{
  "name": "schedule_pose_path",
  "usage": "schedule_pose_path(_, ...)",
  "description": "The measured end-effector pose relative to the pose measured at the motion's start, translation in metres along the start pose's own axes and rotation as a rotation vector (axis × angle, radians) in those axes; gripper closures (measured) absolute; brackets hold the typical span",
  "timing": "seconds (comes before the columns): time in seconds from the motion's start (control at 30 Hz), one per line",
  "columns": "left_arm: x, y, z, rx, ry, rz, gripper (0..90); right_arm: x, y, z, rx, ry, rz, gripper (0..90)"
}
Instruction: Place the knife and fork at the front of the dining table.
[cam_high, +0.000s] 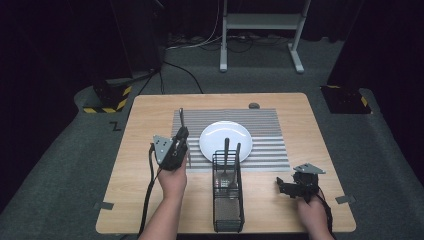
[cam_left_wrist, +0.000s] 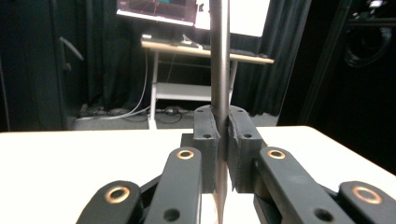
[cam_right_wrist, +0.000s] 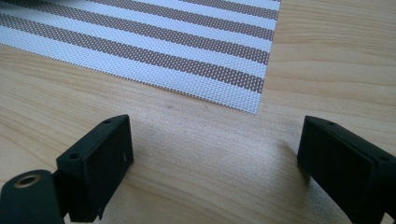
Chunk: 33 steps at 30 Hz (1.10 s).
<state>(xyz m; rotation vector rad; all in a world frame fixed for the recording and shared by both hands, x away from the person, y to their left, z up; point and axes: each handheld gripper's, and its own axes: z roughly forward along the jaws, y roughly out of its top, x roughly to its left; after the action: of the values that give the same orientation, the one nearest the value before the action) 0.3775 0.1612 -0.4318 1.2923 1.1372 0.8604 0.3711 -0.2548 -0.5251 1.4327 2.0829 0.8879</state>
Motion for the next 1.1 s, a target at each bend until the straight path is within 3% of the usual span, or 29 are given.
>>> schedule_pose_path(0.13,0.0,-0.007,0.008,0.027,0.021,0.016,83.1,0.0,0.0,0.0,0.0,0.0,0.0,10.1)
schedule_pose_path(0.57,-0.001,-0.02,0.028,0.067,0.062,0.008,83.1,0.0,0.0,0.0,0.0,0.002,-0.003,10.1)
schedule_pose_path(0.93,-0.001,-0.026,0.025,0.09,0.075,0.021,83.0,0.0,0.0,0.0,0.0,0.002,-0.001,10.1)
schedule_pose_path(1.1,0.0,-0.027,0.033,0.097,0.081,0.017,82.9,0.0,0.0,0.0,0.0,0.001,0.0,10.1)
